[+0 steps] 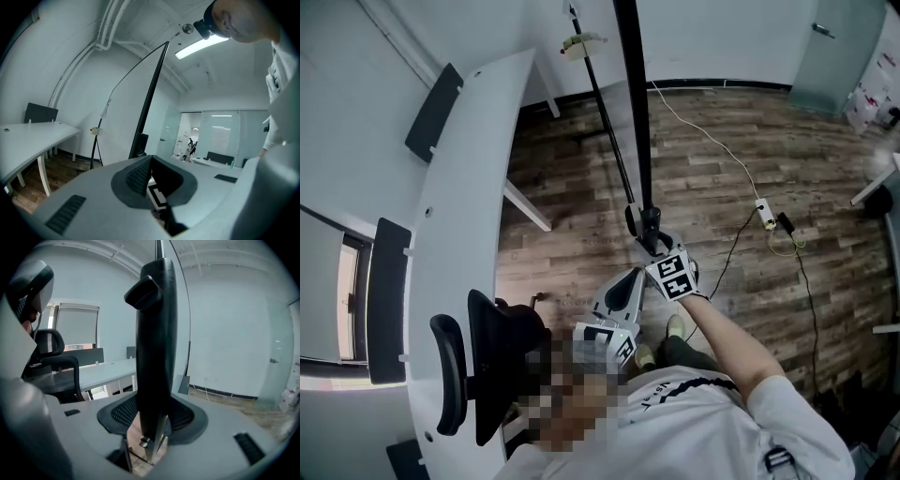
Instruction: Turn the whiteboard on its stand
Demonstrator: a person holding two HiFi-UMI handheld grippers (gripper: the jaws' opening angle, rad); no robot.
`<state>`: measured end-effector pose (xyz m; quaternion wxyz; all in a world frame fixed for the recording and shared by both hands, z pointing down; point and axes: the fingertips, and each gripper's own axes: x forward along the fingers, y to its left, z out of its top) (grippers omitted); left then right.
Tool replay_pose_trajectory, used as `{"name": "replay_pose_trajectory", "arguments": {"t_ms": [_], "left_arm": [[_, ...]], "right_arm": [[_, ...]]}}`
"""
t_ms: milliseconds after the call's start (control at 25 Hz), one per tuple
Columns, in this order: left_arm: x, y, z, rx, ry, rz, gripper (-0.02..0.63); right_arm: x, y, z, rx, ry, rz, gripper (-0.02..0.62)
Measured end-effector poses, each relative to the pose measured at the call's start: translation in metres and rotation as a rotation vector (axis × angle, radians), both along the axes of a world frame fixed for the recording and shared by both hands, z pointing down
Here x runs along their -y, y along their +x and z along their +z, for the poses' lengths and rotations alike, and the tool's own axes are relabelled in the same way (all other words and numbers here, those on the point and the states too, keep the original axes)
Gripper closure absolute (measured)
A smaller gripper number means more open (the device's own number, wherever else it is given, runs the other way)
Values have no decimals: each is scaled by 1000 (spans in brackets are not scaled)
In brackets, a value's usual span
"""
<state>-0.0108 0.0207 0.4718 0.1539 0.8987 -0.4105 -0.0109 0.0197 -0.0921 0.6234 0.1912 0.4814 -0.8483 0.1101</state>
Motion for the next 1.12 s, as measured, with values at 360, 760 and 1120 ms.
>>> {"name": "replay_pose_trajectory", "arguments": {"t_ms": [360, 760, 1120], "left_arm": [[-9, 5, -7, -1, 14, 54, 594], [-10, 17, -42, -7, 27, 141, 594], [-2, 33, -64, -14, 70, 161, 594]], "right_arm": [[-49, 33, -24, 51, -63, 62, 415], [-81, 50, -158, 318, 101, 131, 575], [-94, 69, -196, 336, 179, 145, 581]]}}
